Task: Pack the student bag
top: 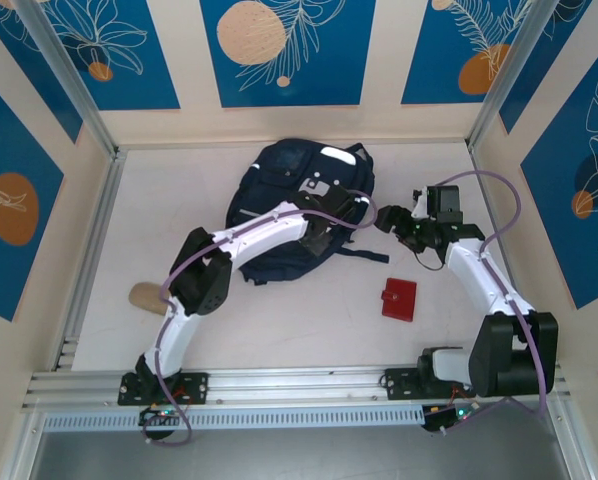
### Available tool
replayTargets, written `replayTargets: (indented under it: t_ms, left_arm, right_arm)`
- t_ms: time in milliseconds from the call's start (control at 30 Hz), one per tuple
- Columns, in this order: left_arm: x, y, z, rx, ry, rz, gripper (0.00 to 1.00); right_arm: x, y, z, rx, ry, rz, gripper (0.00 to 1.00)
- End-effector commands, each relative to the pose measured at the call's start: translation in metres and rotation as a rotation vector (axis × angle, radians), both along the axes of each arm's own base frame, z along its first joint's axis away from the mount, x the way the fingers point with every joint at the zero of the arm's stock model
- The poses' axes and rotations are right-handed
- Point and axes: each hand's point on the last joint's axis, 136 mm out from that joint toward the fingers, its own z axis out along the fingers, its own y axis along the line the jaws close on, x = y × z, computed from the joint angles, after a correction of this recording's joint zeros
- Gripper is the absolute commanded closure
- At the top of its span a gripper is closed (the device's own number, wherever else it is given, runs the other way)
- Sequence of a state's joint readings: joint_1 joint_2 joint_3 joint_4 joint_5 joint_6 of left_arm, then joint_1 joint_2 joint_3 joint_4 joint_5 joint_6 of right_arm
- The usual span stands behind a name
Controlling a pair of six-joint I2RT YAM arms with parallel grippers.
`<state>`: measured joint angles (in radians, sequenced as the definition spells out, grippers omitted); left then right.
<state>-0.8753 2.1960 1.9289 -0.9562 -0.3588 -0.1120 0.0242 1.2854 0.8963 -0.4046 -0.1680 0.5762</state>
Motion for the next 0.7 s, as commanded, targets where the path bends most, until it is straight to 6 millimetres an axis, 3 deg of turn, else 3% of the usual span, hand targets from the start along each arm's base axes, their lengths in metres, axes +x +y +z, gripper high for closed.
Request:
replayTargets:
  t_ms: [0, 133, 367, 667]
  left_arm:
    - [0.009, 0.01, 0.027, -0.001, -0.075, 0.016, 0.83]
    - [0.012, 0.012, 0.055, -0.064, -0.148, 0.033, 0.99]
    - [0.011, 0.024, 0.093, -0.162, -0.233, 0.07, 1.0]
    - [0.006, 0.024, 0.094, -0.212, -0.214, 0.067, 1.0]
  right_arm:
    - [0.012, 0.015, 0.017, 0.056, -0.029, 0.067, 0.25]
    - [0.025, 0.042, 0.023, 0.089, -0.012, 0.164, 0.35]
    - [0.059, 0.078, 0.005, 0.065, 0.079, 0.221, 0.48]
    - [0.095, 0.09, -0.021, -0.027, 0.154, 0.187, 0.54]
